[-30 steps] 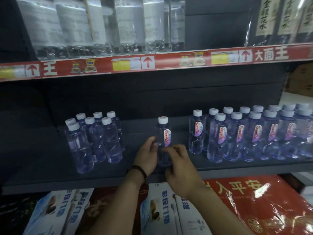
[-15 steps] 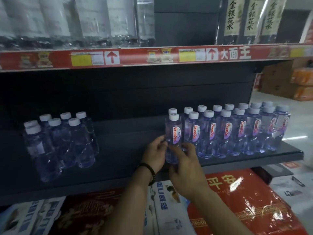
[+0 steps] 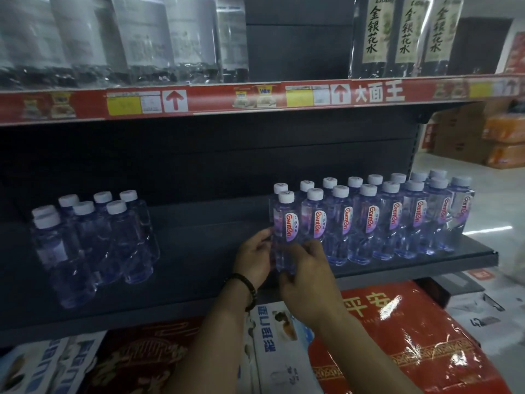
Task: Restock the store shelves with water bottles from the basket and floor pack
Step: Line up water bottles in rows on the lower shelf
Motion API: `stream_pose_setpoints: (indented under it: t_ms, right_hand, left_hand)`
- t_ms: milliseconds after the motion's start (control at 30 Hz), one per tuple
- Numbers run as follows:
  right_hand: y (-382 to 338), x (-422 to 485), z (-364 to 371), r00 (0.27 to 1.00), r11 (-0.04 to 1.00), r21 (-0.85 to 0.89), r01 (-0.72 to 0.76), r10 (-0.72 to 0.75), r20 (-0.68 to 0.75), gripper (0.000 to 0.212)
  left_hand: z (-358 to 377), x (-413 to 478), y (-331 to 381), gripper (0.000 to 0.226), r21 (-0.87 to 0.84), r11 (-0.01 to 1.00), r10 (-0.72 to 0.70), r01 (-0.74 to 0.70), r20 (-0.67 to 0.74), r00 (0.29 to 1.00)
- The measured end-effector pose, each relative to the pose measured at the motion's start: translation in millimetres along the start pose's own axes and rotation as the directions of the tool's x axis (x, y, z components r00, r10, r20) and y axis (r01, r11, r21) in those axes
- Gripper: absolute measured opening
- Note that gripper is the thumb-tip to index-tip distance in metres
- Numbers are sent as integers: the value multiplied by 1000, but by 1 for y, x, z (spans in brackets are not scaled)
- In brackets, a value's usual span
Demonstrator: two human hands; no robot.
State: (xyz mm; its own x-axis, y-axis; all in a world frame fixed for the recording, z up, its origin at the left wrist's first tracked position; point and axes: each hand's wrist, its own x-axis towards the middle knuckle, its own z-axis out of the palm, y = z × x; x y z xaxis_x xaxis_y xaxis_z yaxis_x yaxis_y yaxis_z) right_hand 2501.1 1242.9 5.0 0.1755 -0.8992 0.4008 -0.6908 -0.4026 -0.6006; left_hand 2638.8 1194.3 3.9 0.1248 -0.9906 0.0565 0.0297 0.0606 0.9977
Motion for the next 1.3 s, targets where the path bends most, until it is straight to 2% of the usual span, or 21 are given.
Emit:
stream_pose_setpoints:
  t_ms: [167,267,333,367,433,467,567,633,733,833,967,1100,1200,1300]
  right_hand:
    - [-26,4,12,1000,995,98,2,-1,-7,40]
    - [-43,7,31,998,981,194,-30,20,51,40]
    - [-58,9,45,995,961,269,-66,45,84,38]
    - [-66,9,53,994,950,303,-76,48,100,37]
    - [-82,10,69,987,921,378,-92,34,156,34]
    - [-90,11,79,981,902,418,-105,25,193,32]
    - [-114,13,111,973,856,503,-118,-1,231,28]
    - [-131,11,131,965,841,529,-111,-35,260,31]
    - [-152,6,154,949,851,525,-28,-142,280,43]
    - [-164,7,172,950,838,545,26,-190,247,51]
    - [-173,16,187,957,788,616,-16,-165,237,49]
    - [-175,25,190,926,757,651,-59,-201,318,54]
    - [-172,27,187,913,748,660,-67,-220,343,61]
    - [-164,30,180,923,734,677,-55,-222,316,59]
  left_hand:
    - [-34,-13,18,40,142,990,23,-7,-110,994]
    - [-69,-25,22,38,253,965,119,-63,-212,970]
    - [-99,-37,25,34,428,892,283,-147,-275,919]
    - [-116,-43,26,32,543,820,386,-182,-289,876]
    - [-149,-56,29,30,715,672,540,-192,-296,788]
    - [-165,-62,29,29,753,634,575,-174,-308,758]
    - [-206,-78,25,22,768,628,613,-123,-392,686]
    - [-227,-85,19,24,748,661,581,-58,-463,669]
    - [-241,-92,12,30,731,682,528,-6,-487,696]
    - [-237,-103,11,43,736,674,497,-71,-380,780]
    - [-242,-103,7,63,670,739,397,-71,-348,849]
    - [-240,-97,9,74,531,844,296,-75,-345,891]
    - [-235,-95,14,74,477,877,266,-62,-373,889]
    - [-239,-93,15,61,430,900,250,-68,-384,889]
